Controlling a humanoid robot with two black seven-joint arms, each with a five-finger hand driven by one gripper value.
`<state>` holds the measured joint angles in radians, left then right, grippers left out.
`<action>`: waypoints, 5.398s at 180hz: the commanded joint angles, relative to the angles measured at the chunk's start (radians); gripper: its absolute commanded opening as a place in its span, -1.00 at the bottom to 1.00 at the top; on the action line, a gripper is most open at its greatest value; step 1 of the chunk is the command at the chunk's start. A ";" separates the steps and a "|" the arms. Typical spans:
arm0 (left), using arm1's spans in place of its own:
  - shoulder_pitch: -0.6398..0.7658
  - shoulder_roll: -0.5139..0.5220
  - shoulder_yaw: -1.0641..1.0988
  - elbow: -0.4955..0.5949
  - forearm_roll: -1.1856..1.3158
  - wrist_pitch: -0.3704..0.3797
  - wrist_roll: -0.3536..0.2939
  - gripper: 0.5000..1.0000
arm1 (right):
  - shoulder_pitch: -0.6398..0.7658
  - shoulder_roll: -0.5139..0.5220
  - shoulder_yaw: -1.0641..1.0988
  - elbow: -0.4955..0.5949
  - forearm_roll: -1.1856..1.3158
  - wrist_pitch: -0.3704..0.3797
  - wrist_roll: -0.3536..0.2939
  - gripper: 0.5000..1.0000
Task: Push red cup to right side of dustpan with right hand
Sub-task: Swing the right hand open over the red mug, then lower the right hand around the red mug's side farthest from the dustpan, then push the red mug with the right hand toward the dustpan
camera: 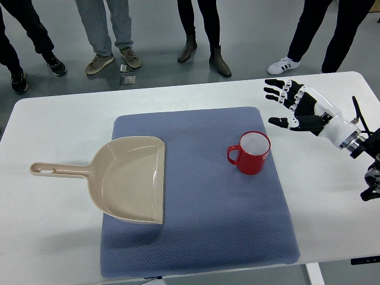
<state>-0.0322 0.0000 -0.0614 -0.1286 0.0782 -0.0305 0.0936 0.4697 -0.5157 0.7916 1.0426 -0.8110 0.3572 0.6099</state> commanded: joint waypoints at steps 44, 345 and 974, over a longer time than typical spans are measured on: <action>0.000 0.000 0.000 0.000 0.000 0.000 0.000 1.00 | -0.002 0.010 0.000 -0.006 -0.163 -0.040 0.001 0.71; 0.000 0.000 0.000 0.000 0.000 0.000 0.000 1.00 | -0.034 0.100 -0.002 -0.030 -0.312 -0.107 0.001 0.71; 0.000 0.000 0.000 0.000 0.000 0.000 0.000 1.00 | -0.105 0.304 0.064 -0.174 -0.099 -0.112 -0.024 0.71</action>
<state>-0.0322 0.0000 -0.0614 -0.1286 0.0782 -0.0305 0.0936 0.3661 -0.2148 0.8597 0.8682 -0.9251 0.2405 0.5874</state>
